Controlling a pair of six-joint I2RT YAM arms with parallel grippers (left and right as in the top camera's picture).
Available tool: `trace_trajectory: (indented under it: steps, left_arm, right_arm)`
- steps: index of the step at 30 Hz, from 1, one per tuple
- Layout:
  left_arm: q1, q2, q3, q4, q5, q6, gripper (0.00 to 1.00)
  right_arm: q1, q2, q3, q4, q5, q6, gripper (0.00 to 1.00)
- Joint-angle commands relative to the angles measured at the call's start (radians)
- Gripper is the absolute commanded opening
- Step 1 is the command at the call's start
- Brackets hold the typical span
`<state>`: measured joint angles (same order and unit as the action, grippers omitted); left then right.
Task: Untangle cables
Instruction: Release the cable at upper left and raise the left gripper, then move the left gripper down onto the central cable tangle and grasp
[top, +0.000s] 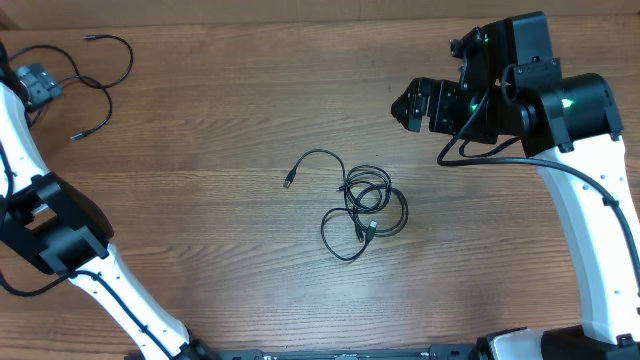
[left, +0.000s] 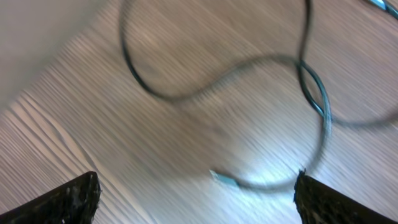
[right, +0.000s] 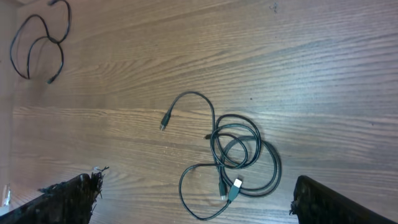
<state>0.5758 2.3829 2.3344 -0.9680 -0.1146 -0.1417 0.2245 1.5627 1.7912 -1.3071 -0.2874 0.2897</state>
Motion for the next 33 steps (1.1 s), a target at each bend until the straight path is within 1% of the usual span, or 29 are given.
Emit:
trace_trajectory:
  steps: [1, 4, 6, 8, 9, 10, 13, 16, 21, 27, 33]
  left_arm:
    - [-0.001, -0.145, 0.000, -0.053, 0.196, -0.045, 1.00]
    - [-0.002, -0.225, 0.000, -0.104, 0.290, -0.057, 1.00]
    - [-0.004, -0.281, 0.000, -0.148, 0.347, -0.092, 1.00]
    - [-0.009, -0.344, 0.000, -0.203, 0.420, -0.111, 1.00]
    - [-0.019, -0.407, 0.000, -0.256, 0.486, -0.110, 1.00]
    - [-0.028, -0.439, 0.000, -0.286, 0.511, -0.109, 1.00]
    - [-0.067, -0.546, 0.000, -0.398, 0.514, -0.097, 1.00]
    - [-0.126, -0.644, 0.000, -0.467, 0.515, -0.067, 1.00]
    - [-0.217, -0.800, 0.000, -0.566, 0.516, -0.063, 1.00]
    - [-0.316, -0.920, 0.000, -0.706, 0.514, -0.010, 1.00]
    - [-0.401, -0.990, -0.054, -0.721, 0.501, -0.024, 1.00]
  right_arm:
    - [0.004, 0.003, -0.005, -0.018, 0.006, -0.002, 1.00]
    - [0.004, 0.003, -0.005, -0.055, 0.006, -0.002, 1.00]
    - [0.004, 0.003, -0.005, -0.071, 0.006, -0.002, 1.00]
    - [0.004, 0.003, -0.005, -0.079, 0.006, -0.002, 1.00]
    - [0.004, 0.003, -0.005, -0.092, 0.006, -0.002, 1.00]
    - [0.004, 0.003, -0.005, -0.094, 0.006, -0.002, 1.00]
    - [0.004, 0.003, -0.005, -0.099, 0.006, -0.002, 1.00]
    - [0.004, 0.003, -0.005, -0.110, 0.006, -0.002, 1.00]
    - [0.004, 0.003, -0.005, -0.145, 0.006, -0.003, 1.00]
    - [0.004, 0.003, -0.005, -0.162, 0.006, -0.006, 1.00]
    - [0.002, 0.003, -0.005, -0.161, 0.007, -0.006, 1.00]
